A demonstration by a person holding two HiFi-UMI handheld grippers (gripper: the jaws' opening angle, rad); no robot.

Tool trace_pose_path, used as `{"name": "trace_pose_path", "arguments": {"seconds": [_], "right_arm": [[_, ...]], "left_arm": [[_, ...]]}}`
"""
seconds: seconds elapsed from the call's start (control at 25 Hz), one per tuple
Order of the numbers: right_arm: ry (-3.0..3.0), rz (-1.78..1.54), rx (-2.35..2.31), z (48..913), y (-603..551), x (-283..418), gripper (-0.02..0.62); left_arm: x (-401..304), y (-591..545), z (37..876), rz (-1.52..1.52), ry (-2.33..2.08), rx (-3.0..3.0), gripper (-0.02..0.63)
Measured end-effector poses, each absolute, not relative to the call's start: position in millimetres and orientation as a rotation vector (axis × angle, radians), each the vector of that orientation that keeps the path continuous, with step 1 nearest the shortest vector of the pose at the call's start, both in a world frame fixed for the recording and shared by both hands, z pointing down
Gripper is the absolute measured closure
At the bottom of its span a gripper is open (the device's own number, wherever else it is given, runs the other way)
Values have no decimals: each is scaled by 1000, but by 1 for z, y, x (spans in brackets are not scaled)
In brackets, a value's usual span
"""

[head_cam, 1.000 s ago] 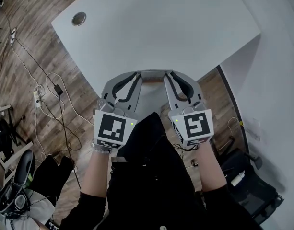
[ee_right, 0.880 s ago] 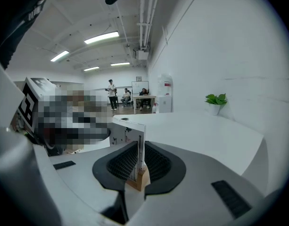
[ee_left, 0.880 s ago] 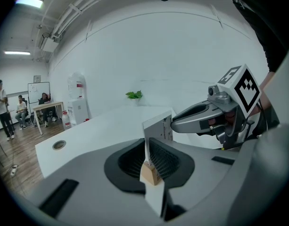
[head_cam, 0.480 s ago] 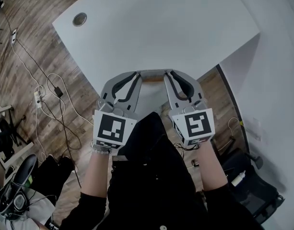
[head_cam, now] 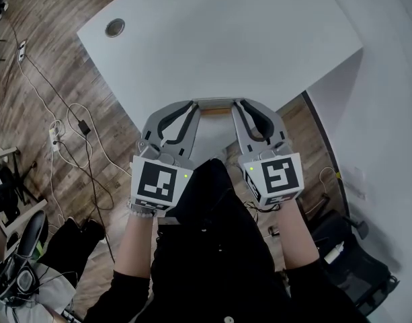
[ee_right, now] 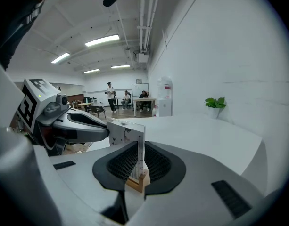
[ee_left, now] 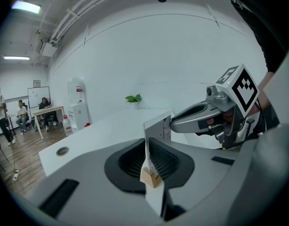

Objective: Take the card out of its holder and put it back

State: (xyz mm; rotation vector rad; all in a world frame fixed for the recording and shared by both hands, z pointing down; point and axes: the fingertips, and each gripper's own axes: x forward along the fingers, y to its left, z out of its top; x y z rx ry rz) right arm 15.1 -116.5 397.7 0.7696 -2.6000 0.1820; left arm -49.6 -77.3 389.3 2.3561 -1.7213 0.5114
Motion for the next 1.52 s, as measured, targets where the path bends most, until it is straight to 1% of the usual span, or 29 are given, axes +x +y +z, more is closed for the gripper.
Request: {"name": "trace_pose_path", "arguments": {"seconds": [1.0,1.52], "right_arm": [[-2664,91,765,351,-119,10,520],[-2692,30,781,311,-114,16,520]], "left_arm": [[-51,-77,345,503,-1778,2421,571],[-45,-73,305,507,-1819,2455,571]]}}
